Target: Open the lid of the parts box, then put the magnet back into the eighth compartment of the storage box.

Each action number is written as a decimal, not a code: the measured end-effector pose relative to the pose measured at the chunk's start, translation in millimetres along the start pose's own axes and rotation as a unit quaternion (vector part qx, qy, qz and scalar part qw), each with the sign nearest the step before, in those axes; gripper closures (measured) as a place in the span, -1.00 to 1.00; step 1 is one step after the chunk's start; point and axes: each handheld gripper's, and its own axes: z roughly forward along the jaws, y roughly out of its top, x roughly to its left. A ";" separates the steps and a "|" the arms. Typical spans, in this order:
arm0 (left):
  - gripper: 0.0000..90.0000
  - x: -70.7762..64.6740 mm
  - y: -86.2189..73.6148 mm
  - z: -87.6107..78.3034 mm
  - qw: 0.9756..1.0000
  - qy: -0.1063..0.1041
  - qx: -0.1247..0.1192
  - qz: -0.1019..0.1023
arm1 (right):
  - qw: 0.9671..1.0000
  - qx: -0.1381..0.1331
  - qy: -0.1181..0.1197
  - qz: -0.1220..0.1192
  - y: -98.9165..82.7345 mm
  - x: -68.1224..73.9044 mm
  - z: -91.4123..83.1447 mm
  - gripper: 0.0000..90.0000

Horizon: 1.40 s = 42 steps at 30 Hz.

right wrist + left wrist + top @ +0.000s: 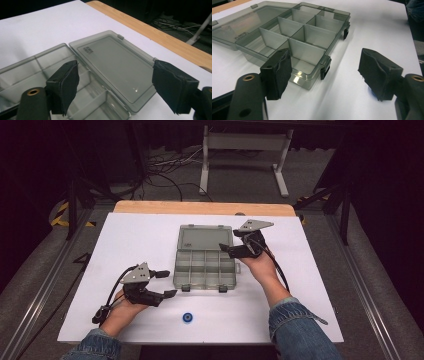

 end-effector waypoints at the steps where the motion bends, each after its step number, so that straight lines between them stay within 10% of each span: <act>1: -0.44 0.5 -0.1 -1.3 1.000 0.001 -0.001 0.001 | 1.000 -0.003 0.003 -0.003 1.6 2.8 -2.2 -0.52; 23: -0.57 -0.9 -16.7 -41.0 0.999 0.043 -0.009 -0.013 | 0.995 -0.024 0.071 -0.059 22.1 58.2 -23.5 -0.62; 42: -0.57 -0.5 -16.9 -39.9 0.999 0.043 -0.006 -0.011 | 0.976 0.102 0.142 -0.129 20.0 98.2 -28.5 -0.61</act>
